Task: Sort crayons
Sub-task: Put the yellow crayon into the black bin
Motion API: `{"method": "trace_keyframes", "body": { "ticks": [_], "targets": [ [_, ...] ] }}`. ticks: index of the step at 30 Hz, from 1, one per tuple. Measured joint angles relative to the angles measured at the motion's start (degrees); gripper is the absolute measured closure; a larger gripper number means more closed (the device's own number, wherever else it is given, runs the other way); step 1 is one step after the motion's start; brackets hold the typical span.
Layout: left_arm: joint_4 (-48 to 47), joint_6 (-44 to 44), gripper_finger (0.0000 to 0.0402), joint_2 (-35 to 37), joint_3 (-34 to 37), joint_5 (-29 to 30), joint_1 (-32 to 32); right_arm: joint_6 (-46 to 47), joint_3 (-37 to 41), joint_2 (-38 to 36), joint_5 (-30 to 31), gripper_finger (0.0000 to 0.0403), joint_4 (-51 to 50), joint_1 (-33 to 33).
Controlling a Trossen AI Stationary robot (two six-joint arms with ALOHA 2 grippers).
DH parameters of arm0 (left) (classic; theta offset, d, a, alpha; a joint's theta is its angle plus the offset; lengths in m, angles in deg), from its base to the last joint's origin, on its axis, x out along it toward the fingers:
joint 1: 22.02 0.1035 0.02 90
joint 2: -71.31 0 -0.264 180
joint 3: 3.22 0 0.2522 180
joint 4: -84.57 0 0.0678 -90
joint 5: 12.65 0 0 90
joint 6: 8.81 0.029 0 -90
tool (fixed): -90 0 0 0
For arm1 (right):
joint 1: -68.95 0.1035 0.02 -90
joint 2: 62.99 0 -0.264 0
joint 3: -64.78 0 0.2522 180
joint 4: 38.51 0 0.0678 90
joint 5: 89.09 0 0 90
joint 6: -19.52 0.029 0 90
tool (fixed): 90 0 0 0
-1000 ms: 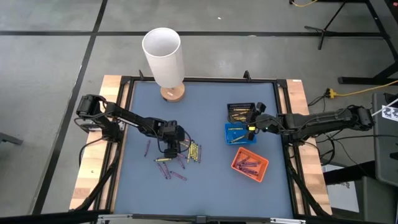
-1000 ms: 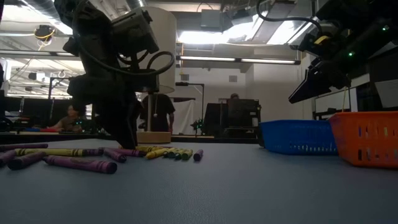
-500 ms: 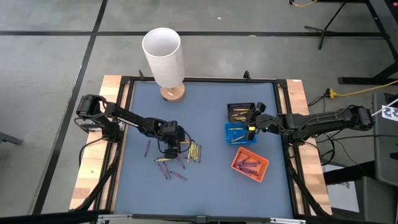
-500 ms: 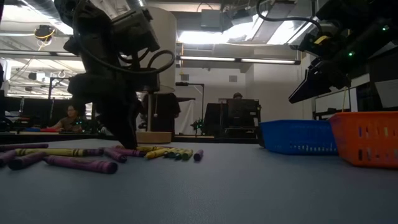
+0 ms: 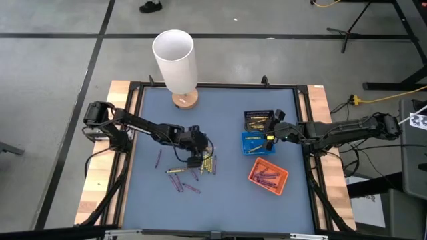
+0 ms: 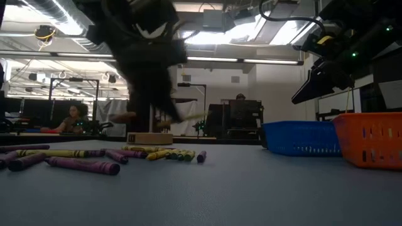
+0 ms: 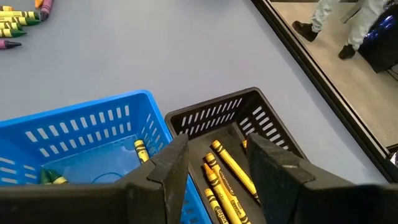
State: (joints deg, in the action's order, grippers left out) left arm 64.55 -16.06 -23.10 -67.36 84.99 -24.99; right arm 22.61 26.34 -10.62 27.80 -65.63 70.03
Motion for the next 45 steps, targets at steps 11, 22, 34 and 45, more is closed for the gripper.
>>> {"method": "trace_keyframes", "body": {
  "ticks": [11, 22, 34, 45],
  "targets": [
    [28.5, 4.7, 0.039, 0.1, -0.2, 6.7, 2.9, 0.0, 0.0, 0.0, -1.2, 0.0241, 2.5, 0.0],
    [47.0, 4.7, 0.039, -5.8, -0.3, 7.0, 6.8, -0.3, 0.0, 0.0, -19.0, 0.0241, 19.2, 0.0],
    [59.7, 3.0, 0.039, -23.9, -10.8, 6.2, 9.9, -0.3, 0.0, 0.0, -29.0, 0.0241, 26.2, 0.0],
    [57.0, 2.9, 0.0388, -37.5, -28.0, 6.2, 10.6, -0.3, 0.0, 0.0, -29.1, 0.0241, 26.0, 0.0]
  ]
}}
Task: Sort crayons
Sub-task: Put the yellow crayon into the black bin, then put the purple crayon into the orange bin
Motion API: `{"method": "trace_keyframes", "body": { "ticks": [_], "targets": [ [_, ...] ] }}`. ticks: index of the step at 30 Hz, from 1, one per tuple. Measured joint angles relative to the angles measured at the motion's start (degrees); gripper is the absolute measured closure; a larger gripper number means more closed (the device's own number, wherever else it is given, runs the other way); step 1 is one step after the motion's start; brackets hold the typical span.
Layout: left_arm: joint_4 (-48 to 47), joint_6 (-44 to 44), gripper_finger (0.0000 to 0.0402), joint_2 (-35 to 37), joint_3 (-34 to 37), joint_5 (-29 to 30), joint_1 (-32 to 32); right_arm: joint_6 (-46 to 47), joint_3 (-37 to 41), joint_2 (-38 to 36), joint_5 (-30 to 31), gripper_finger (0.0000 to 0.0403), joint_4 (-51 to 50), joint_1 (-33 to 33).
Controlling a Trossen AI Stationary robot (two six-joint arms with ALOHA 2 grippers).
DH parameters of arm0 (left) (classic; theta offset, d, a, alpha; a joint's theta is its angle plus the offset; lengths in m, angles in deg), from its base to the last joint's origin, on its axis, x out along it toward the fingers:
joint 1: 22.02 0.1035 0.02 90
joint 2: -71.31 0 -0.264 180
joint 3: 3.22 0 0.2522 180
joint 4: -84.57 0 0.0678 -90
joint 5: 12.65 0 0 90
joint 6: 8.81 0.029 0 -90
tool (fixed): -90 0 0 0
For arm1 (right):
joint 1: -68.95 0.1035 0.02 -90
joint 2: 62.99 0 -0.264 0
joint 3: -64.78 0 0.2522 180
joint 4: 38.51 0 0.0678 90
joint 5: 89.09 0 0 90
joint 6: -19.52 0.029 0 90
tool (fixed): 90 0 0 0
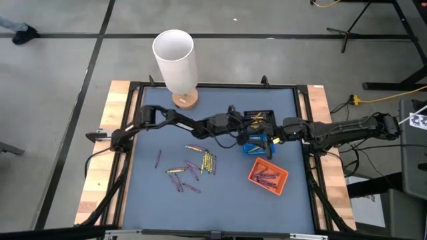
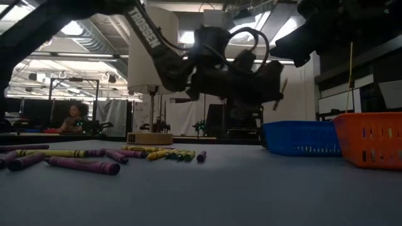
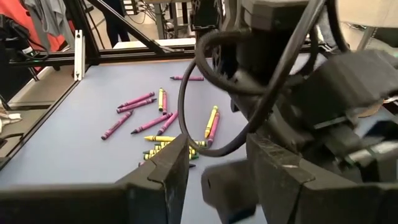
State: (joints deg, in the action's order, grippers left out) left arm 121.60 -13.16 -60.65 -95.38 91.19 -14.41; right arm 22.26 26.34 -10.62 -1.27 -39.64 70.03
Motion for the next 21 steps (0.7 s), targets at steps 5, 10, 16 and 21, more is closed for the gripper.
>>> {"method": "trace_keyframes", "body": {
  "ticks": [5, 10, 16, 21],
  "targets": [
    [-2.4, 0.0, 0.0368, -0.9, -1.5, 0.4, 0.0, 0.0, 0.0, 0.0, 0.0, 0.0241, 0.0, 0.0],
    [-2.7, 0.0, 0.0337, -0.9, -1.5, 2.6, 0.0, 0.0, 0.0, 0.0, 0.0, 0.0241, 0.0, 0.0],
    [-2.7, 0.0, 0.0295, -0.9, -1.5, 3.3, 0.0, 0.0, 0.0, 0.0, 0.0, 0.0241, -0.3, 0.0],
    [-2.7, 0.0, 0.0273, -0.9, -1.5, 3.2, 0.0, 0.0, 0.0, 0.0, 0.0, 0.0241, -0.4, 0.0]
  ]
}}
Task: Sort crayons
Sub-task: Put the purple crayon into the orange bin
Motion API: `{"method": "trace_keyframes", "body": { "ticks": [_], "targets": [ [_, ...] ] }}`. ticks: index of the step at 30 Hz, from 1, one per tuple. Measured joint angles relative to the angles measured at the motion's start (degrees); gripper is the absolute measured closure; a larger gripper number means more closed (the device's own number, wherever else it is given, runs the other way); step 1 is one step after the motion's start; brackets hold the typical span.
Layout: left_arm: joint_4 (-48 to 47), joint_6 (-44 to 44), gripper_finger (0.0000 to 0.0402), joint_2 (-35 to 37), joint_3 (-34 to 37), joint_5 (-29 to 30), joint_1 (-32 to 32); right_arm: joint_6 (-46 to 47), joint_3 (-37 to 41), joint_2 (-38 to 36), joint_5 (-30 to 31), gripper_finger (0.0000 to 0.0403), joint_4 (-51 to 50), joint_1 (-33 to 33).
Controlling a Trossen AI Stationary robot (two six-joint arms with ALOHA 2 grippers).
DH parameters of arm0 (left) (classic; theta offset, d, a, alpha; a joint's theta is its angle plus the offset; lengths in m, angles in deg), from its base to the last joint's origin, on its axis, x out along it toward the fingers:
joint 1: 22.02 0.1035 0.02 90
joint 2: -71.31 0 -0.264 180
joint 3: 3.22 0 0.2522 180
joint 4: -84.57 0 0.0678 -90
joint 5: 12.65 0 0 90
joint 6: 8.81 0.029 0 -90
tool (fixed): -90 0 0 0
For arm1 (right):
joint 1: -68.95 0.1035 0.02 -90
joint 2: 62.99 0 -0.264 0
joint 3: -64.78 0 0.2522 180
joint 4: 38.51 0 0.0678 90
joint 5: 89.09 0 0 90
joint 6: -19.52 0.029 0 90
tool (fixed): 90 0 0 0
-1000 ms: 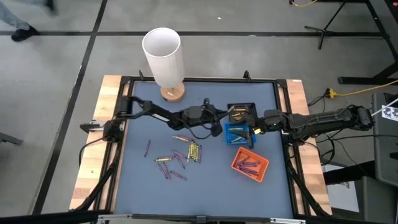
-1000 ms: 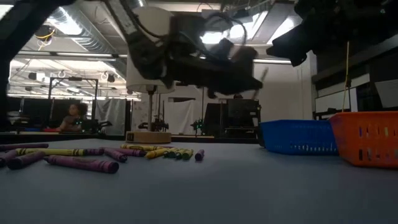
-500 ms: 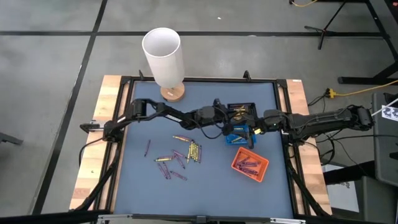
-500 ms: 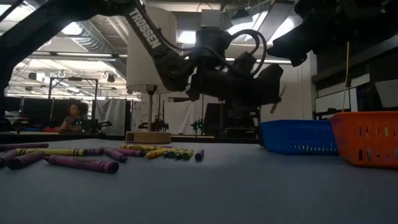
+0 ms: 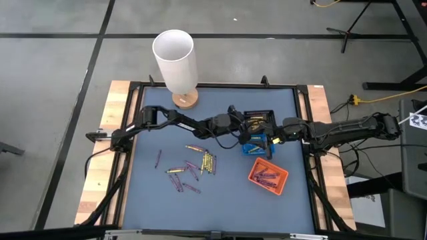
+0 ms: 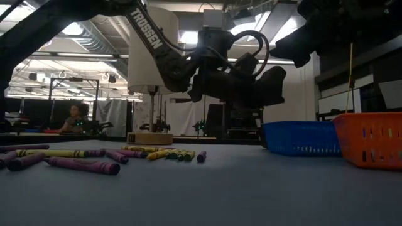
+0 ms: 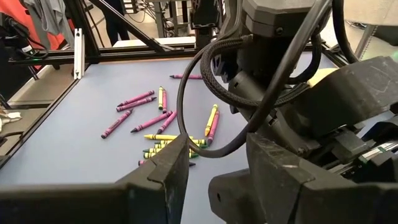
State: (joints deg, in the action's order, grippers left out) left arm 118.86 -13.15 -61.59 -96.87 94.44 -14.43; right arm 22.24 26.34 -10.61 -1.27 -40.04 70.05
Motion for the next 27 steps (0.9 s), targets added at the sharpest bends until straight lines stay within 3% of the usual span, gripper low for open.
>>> {"method": "trace_keyframes", "body": {
  "ticks": [4, 10, 15, 20, 27],
  "targets": [
    [0.0, 1.5, 0.0272, 0.6, 0.0, -0.1, -0.2, 0.0, 0.0, 0.0, 0.0, 0.0241, 0.0, 0.0],
    [-5.6, 10.6, 0.0285, 5.8, 0.4, 0.1, -2.3, 0.0, 0.0, 0.0, -0.4, 0.0241, -0.1, 0.0],
    [-20.0, 14.1, 0.0294, 12.1, 0.5, 0.8, -4.6, 0.0, 0.0, 0.0, -2.2, 0.0241, 0.6, 0.0],
    [-37.4, 10.7, 0.03, 19.6, 0.5, 2.4, -6.4, 0.0, 0.0, 0.0, -4.2, 0.0241, 1.8, 0.2],
    [-44.4, 11.5, 0.0302, 29.6, 0.5, 3.2, -11.0, -0.4, 0.0, 1.1, -4.5, 0.0241, 4.4, 3.1]
  ]
}}
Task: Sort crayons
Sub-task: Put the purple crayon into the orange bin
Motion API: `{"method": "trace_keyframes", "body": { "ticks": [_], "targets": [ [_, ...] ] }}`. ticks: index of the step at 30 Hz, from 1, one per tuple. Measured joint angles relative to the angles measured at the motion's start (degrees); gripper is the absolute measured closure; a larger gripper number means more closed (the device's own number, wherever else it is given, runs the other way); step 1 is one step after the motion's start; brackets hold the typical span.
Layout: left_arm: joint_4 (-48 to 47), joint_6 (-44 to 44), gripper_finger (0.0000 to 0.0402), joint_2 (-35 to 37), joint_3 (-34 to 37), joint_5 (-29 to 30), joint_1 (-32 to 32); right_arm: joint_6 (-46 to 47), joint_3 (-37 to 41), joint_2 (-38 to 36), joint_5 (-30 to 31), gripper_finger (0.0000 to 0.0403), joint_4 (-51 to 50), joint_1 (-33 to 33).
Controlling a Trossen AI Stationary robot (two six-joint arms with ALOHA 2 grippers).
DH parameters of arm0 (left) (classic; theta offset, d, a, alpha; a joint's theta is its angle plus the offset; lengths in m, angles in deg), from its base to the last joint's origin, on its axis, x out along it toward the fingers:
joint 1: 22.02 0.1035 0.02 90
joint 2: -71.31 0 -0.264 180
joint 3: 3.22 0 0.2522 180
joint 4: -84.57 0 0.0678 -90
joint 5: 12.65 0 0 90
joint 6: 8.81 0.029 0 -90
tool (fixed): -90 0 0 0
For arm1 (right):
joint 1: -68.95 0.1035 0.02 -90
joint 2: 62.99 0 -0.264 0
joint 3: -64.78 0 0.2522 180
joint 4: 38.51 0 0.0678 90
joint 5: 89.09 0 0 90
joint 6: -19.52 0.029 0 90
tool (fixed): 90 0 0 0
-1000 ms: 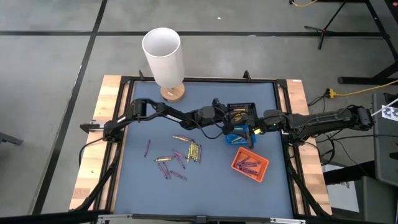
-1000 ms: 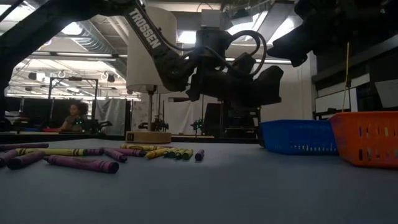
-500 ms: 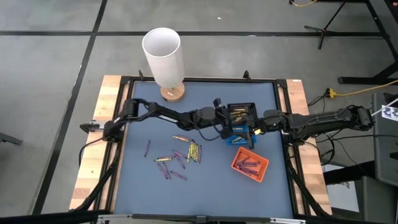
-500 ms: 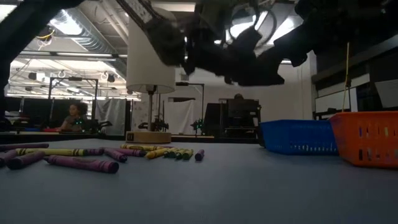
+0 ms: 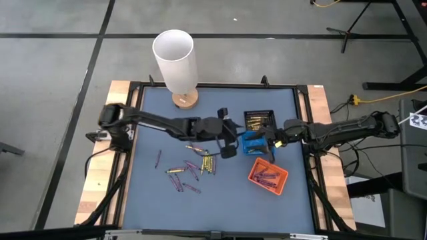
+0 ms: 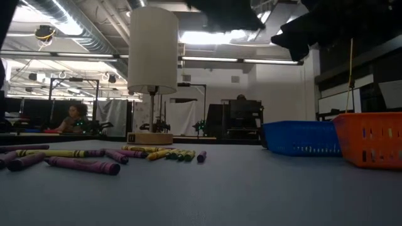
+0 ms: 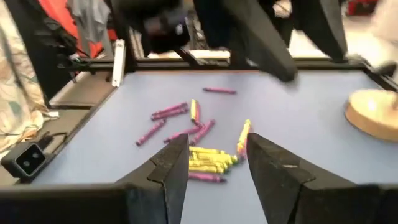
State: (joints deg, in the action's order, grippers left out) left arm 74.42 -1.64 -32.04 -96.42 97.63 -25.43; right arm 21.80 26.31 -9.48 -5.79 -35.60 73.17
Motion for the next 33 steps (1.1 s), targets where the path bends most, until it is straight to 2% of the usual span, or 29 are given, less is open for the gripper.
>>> {"method": "trace_keyframes", "body": {
  "ticks": [3, 8, 13, 22, 26, 29, 33],
  "targets": [
    [-4.6, 0.2, 0.0302, 4.3, 0.0, 0.2, -2.0, -2.3, 0.0, 2.2, 0.0, 0.0241, 3.5, 1.4],
    [-11.8, -4.9, 0.0302, 10.9, 0.0, 0.5, -4.9, -4.2, -0.7, 7.8, 0.0, 0.0241, 7.1, 1.9],
    [-14.5, -8.7, 0.0302, 16.1, 4.6, 4.7, -8.0, -5.6, -5.0, 15.7, -0.3, 0.0242, 6.3, 1.9],
    [-10.9, -18.8, 0.0302, 23.1, 20.8, 18.1, -14.5, -13.3, -14.0, 29.8, -1.0, 0.0242, 0.4, 1.9],
    [-3.8, -23.2, 0.0302, 25.0, 28.9, 22.8, -16.9, -15.7, -17.4, 35.6, -1.5, 0.0242, 0.2, 1.9],
    [-0.1, -25.7, 0.0302, 25.3, 33.7, 25.2, -18.3, -17.2, -20.4, 39.8, -2.0, 0.0242, -0.3, 1.9],
    [3.0, -30.2, 0.0302, 25.4, 38.0, 25.8, -19.2, -19.4, -24.2, 45.3, -2.0, 0.0242, -1.5, 1.9]
  ]
}}
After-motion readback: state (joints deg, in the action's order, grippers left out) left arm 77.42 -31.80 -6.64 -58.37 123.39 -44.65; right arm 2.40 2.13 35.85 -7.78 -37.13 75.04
